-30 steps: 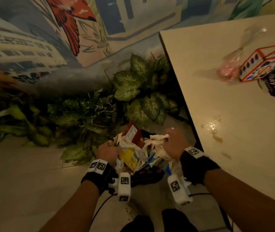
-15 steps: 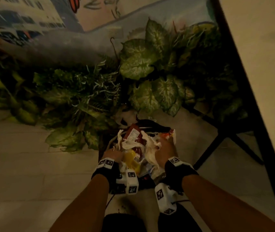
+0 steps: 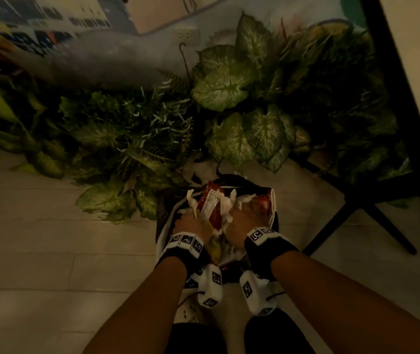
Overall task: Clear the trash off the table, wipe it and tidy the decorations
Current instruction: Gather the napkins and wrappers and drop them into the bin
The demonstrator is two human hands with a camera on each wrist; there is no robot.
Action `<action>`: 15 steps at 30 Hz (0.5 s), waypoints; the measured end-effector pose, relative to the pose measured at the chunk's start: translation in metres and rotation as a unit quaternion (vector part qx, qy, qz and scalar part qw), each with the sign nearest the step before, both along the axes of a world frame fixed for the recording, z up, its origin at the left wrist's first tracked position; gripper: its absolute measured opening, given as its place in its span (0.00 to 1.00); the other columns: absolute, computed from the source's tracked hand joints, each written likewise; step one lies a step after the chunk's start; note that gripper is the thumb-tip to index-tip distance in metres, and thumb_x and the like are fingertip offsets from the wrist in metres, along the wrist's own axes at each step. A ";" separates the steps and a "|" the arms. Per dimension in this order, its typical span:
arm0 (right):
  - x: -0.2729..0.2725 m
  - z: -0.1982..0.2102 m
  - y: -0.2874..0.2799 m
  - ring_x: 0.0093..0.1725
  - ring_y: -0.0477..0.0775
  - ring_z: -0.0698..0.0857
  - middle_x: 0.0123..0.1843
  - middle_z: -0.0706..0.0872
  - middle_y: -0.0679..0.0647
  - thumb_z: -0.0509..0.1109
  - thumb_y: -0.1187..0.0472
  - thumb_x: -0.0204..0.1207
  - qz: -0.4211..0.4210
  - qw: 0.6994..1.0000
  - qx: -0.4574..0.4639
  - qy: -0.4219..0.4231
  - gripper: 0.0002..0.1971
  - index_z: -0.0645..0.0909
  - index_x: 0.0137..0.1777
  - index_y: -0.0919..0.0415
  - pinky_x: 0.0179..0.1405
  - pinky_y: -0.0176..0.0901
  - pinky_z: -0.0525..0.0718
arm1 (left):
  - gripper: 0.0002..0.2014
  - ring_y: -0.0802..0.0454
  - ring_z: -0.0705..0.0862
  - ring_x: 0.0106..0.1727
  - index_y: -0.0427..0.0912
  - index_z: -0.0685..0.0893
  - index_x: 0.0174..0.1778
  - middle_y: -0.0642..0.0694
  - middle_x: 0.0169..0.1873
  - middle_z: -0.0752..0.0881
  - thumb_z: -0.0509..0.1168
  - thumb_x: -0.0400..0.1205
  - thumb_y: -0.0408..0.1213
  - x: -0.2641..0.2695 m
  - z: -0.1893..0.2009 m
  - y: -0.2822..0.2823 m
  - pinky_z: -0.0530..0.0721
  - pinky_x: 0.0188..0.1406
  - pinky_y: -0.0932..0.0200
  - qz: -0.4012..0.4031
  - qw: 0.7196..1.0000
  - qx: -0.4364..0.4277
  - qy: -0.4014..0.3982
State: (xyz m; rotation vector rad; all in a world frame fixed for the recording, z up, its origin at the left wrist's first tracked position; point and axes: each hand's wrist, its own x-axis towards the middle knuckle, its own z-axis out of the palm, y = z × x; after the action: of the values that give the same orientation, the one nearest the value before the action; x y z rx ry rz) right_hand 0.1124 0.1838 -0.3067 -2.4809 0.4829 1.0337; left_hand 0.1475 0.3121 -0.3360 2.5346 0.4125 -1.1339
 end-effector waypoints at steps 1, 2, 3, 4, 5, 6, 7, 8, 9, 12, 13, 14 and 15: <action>-0.004 0.007 0.000 0.81 0.70 0.55 0.84 0.51 0.61 0.55 0.42 0.76 0.011 1.000 0.008 -0.008 0.39 0.41 0.83 0.51 0.78 0.66 0.59 | 0.30 0.36 0.80 0.64 0.36 0.68 0.73 0.35 0.67 0.78 0.59 0.80 0.51 -0.001 0.005 0.001 0.81 0.62 0.44 0.001 1.000 0.003 -0.007; -0.007 0.015 0.000 0.80 0.68 0.58 0.84 0.53 0.60 0.54 0.43 0.78 0.012 1.000 0.022 -0.012 0.36 0.46 0.83 0.52 0.79 0.64 0.60 | 0.32 0.36 0.78 0.66 0.36 0.64 0.77 0.35 0.69 0.76 0.58 0.81 0.51 -0.002 0.014 0.001 0.80 0.64 0.44 0.012 1.000 0.003 -0.002; -0.012 0.017 -0.001 0.78 0.67 0.63 0.82 0.59 0.60 0.54 0.45 0.79 0.002 0.999 0.044 -0.013 0.31 0.54 0.81 0.52 0.77 0.60 0.64 | 0.34 0.35 0.77 0.68 0.36 0.58 0.79 0.35 0.71 0.73 0.58 0.81 0.51 -0.004 0.021 0.001 0.79 0.65 0.44 0.024 1.000 -0.001 0.005; -0.016 0.021 -0.003 0.76 0.66 0.67 0.81 0.62 0.60 0.55 0.46 0.79 -0.005 0.998 0.063 -0.005 0.29 0.57 0.80 0.50 0.75 0.58 0.67 | 0.37 0.35 0.76 0.69 0.38 0.53 0.81 0.35 0.73 0.71 0.59 0.80 0.50 -0.006 0.027 0.002 0.78 0.66 0.44 0.033 0.999 -0.007 0.015; -0.020 0.024 -0.004 0.76 0.67 0.67 0.81 0.62 0.60 0.58 0.45 0.78 -0.010 0.997 0.081 0.011 0.31 0.55 0.80 0.46 0.75 0.57 0.69 | 0.39 0.35 0.75 0.70 0.39 0.51 0.81 0.35 0.74 0.70 0.61 0.79 0.50 -0.007 0.033 0.003 0.78 0.66 0.44 0.039 0.999 -0.016 0.023; -0.024 0.027 -0.005 0.78 0.67 0.64 0.83 0.58 0.59 0.61 0.43 0.74 -0.016 0.995 0.091 0.027 0.36 0.50 0.80 0.41 0.76 0.58 0.68 | 0.40 0.35 0.75 0.70 0.40 0.50 0.81 0.35 0.74 0.70 0.62 0.77 0.49 -0.007 0.040 0.003 0.77 0.67 0.44 0.046 0.998 -0.023 0.027; -0.027 0.026 -0.009 0.80 0.67 0.60 0.84 0.54 0.57 0.63 0.40 0.69 -0.029 0.994 0.104 0.031 0.41 0.45 0.80 0.36 0.77 0.60 0.66 | 0.41 0.35 0.74 0.71 0.41 0.51 0.81 0.36 0.75 0.70 0.63 0.76 0.49 -0.008 0.045 0.004 0.77 0.67 0.44 0.047 0.998 -0.030 0.023; -0.028 0.030 -0.011 0.82 0.66 0.58 0.85 0.51 0.56 0.64 0.39 0.65 -0.036 0.992 0.114 0.032 0.45 0.42 0.79 0.34 0.78 0.61 0.64 | 0.42 0.36 0.74 0.71 0.41 0.52 0.81 0.36 0.75 0.70 0.64 0.75 0.50 -0.009 0.051 0.005 0.76 0.68 0.44 0.041 0.998 -0.033 0.018; -0.030 0.029 -0.014 0.82 0.65 0.56 0.85 0.49 0.55 0.65 0.40 0.64 -0.043 0.991 0.123 0.030 0.47 0.42 0.80 0.34 0.79 0.60 0.63 | 0.42 0.36 0.75 0.71 0.41 0.53 0.81 0.36 0.75 0.70 0.64 0.74 0.50 -0.010 0.057 0.006 0.77 0.69 0.44 0.033 0.999 -0.039 0.011; -0.037 0.043 -0.020 0.83 0.64 0.53 0.86 0.46 0.55 0.66 0.45 0.66 -0.057 0.988 0.141 0.039 0.47 0.41 0.82 0.38 0.81 0.58 0.61 | 0.40 0.39 0.80 0.66 0.46 0.57 0.80 0.40 0.71 0.76 0.61 0.70 0.47 -0.015 0.074 0.011 0.80 0.65 0.46 0.018 0.997 -0.068 -0.022; -0.040 0.047 -0.023 0.83 0.64 0.54 0.86 0.46 0.55 0.65 0.45 0.66 -0.064 0.987 0.139 0.042 0.47 0.41 0.82 0.38 0.81 0.56 0.61 | 0.38 0.40 0.81 0.64 0.48 0.59 0.79 0.41 0.69 0.78 0.61 0.71 0.46 -0.017 0.084 0.012 0.81 0.64 0.47 0.023 0.996 -0.078 -0.032; -0.042 0.058 -0.026 0.83 0.63 0.55 0.86 0.47 0.55 0.66 0.46 0.68 -0.077 0.986 0.140 0.044 0.47 0.42 0.82 0.39 0.80 0.53 0.62 | 0.36 0.40 0.81 0.64 0.49 0.61 0.78 0.41 0.68 0.79 0.62 0.73 0.44 -0.018 0.094 0.013 0.81 0.64 0.49 0.031 0.996 -0.079 -0.034; -0.044 0.065 -0.029 0.83 0.62 0.57 0.86 0.48 0.54 0.68 0.48 0.70 -0.092 0.984 0.145 0.044 0.46 0.44 0.83 0.41 0.80 0.51 0.63 | 0.33 0.39 0.80 0.65 0.48 0.63 0.77 0.41 0.68 0.79 0.63 0.75 0.42 -0.020 0.104 0.014 0.80 0.62 0.53 0.034 0.996 -0.079 -0.037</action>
State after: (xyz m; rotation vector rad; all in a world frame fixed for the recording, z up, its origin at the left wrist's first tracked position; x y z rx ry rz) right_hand 0.0688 0.1553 -0.2419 -2.1009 0.5356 1.0584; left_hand 0.1277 0.3266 -0.2322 2.3982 0.3724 -1.0021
